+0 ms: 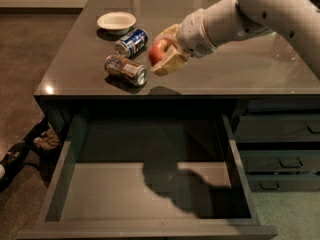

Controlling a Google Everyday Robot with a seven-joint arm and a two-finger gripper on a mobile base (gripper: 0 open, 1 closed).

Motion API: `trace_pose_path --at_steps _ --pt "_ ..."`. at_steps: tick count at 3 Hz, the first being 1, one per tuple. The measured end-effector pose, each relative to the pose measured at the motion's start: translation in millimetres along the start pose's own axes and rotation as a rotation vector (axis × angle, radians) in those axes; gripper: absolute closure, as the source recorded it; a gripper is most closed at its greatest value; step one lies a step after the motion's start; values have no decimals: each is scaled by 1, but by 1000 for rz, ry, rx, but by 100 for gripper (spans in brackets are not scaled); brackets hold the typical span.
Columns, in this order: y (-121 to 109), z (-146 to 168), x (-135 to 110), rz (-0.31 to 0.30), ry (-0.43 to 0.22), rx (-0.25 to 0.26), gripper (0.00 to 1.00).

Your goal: Pick apple from top drawer and place on counter

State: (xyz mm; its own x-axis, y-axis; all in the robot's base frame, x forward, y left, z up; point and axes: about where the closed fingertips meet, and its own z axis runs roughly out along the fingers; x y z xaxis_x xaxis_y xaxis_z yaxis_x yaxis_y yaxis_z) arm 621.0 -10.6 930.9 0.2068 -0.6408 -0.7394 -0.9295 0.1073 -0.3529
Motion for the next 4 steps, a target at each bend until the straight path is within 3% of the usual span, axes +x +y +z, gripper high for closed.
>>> trace_pose_path --at_steps 1,3,4 --pt "-1 3 16 5 6 -20 100" --pt "6 -6 111 197 203 -34 100" --pt "5 -12 115 221 227 -31 100"
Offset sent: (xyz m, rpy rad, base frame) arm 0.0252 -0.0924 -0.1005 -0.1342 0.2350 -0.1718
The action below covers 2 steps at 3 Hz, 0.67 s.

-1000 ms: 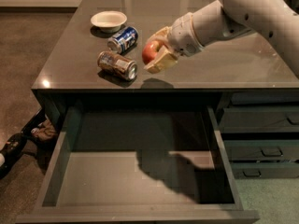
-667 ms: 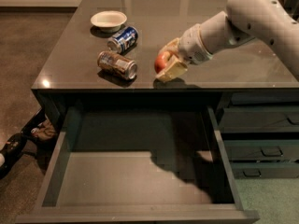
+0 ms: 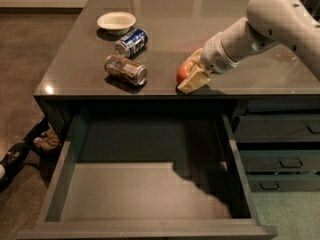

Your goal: Pick apple from top drawer and place on counter

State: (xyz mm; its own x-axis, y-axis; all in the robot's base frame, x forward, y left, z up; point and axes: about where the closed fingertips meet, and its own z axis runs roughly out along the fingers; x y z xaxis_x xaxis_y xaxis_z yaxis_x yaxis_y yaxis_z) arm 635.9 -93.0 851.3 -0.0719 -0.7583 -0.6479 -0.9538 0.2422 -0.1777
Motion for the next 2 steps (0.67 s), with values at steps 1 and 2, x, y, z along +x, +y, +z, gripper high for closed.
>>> trace_pose_path --at_steps 1,2 --pt "0 -1 0 0 0 0 86" --pt "0 0 0 0 0 0 63"
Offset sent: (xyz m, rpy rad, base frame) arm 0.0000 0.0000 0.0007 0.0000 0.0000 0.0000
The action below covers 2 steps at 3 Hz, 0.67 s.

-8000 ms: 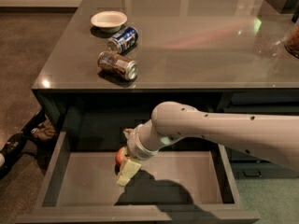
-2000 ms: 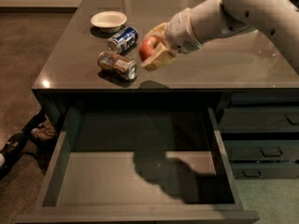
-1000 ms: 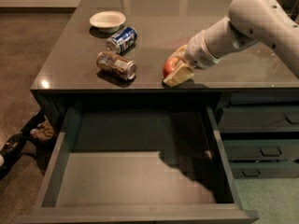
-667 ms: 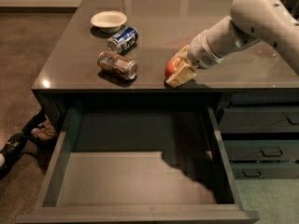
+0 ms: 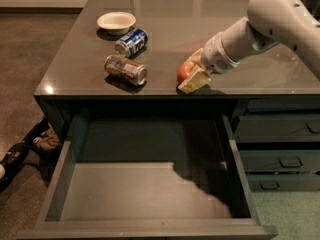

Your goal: Pick apple from top drawer and place on counter

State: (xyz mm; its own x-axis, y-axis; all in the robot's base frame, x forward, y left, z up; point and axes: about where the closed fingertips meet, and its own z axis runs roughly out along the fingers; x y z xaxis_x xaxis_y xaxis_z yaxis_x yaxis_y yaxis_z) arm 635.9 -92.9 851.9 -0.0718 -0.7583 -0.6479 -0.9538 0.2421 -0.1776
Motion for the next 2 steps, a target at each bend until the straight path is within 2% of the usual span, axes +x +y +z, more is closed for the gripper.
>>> trace_pose_path --at_steps 2 --pt "0 0 0 0 0 0 16"
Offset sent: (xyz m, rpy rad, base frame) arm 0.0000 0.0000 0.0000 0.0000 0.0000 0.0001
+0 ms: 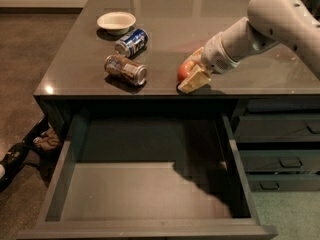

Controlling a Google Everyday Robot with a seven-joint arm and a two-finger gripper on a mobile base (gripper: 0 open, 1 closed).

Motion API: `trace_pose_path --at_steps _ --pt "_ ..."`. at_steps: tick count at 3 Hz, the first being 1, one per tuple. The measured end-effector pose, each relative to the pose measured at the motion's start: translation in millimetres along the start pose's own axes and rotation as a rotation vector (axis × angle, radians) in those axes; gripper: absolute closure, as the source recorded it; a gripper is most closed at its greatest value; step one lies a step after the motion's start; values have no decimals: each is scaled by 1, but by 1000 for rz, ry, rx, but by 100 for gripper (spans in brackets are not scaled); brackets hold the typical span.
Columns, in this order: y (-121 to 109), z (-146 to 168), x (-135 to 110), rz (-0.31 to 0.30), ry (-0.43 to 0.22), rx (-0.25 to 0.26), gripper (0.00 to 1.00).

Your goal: Pick apple from top drawer and place on counter

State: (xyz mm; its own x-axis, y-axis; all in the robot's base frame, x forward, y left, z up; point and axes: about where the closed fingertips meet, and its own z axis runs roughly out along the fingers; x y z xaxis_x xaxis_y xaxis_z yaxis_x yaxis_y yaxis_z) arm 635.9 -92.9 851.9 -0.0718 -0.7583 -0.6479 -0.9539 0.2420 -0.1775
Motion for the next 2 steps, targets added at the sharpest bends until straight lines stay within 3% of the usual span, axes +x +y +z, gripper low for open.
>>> trace_pose_path --at_steps 1,2 --pt "0 0 0 0 0 0 0" --pt "0 0 0 0 0 0 0"
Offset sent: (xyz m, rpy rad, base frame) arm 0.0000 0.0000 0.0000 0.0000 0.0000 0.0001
